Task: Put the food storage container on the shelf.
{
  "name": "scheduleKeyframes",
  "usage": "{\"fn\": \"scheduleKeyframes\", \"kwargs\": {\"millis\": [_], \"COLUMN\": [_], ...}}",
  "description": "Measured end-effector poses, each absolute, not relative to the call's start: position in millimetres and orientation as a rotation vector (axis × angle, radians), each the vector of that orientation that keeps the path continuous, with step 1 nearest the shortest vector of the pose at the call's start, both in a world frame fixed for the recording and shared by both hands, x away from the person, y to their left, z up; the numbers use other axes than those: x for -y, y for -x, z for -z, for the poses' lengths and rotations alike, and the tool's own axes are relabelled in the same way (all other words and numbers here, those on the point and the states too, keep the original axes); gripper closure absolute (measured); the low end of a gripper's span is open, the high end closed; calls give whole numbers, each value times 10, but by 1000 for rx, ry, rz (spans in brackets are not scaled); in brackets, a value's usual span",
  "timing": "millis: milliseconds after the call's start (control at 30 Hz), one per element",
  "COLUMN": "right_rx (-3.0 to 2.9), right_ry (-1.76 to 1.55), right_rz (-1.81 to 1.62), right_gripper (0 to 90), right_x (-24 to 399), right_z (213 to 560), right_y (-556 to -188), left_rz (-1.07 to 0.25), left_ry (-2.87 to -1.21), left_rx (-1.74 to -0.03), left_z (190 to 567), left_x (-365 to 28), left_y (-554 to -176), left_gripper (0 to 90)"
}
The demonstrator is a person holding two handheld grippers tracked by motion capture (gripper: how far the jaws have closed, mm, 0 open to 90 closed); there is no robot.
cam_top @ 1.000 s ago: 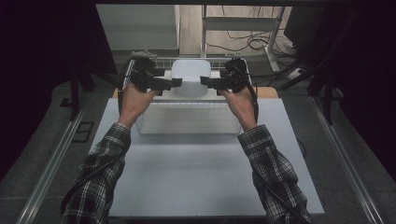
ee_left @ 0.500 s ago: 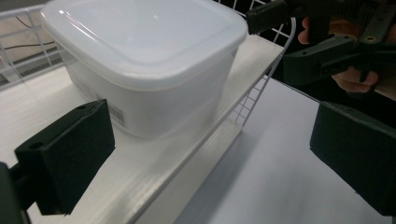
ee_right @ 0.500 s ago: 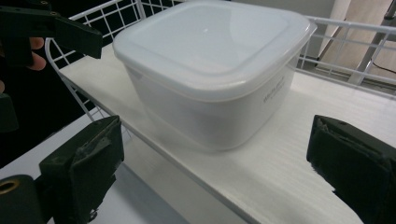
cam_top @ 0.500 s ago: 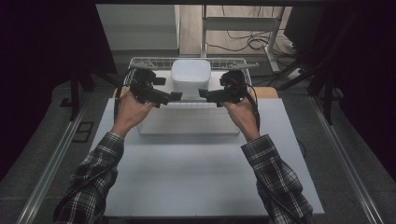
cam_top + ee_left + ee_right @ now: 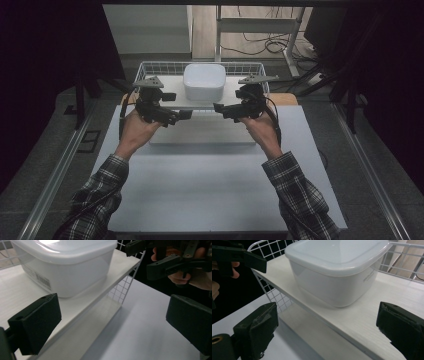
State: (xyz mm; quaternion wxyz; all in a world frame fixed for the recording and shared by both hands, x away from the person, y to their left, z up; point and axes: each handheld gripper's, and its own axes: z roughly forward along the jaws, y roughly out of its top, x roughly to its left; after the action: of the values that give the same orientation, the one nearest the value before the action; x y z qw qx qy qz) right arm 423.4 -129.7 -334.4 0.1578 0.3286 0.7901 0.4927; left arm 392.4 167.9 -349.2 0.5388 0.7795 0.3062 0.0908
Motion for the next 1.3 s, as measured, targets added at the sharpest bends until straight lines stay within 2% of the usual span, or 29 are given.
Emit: {"fn": "scheduleKeyframes", "kwargs": {"millis": [467, 1300], "right_rx": [-2319, -2357], "right_ry": [-868, -839], "right_rz": [-1381, -1365], "right_gripper": [32, 27], "right_x": [1280, 1459], "right_z": [3497, 3957], "right_y": [-4016, -3620], "left_rz": [-176, -183], "left_ry": [-1836, -1823], "left_rx": [-659, -670], "left_z": [3766, 4244], "left_x": [-1646, -1648], "left_y": [-3633, -3266], "left_gripper": [0, 2]}}
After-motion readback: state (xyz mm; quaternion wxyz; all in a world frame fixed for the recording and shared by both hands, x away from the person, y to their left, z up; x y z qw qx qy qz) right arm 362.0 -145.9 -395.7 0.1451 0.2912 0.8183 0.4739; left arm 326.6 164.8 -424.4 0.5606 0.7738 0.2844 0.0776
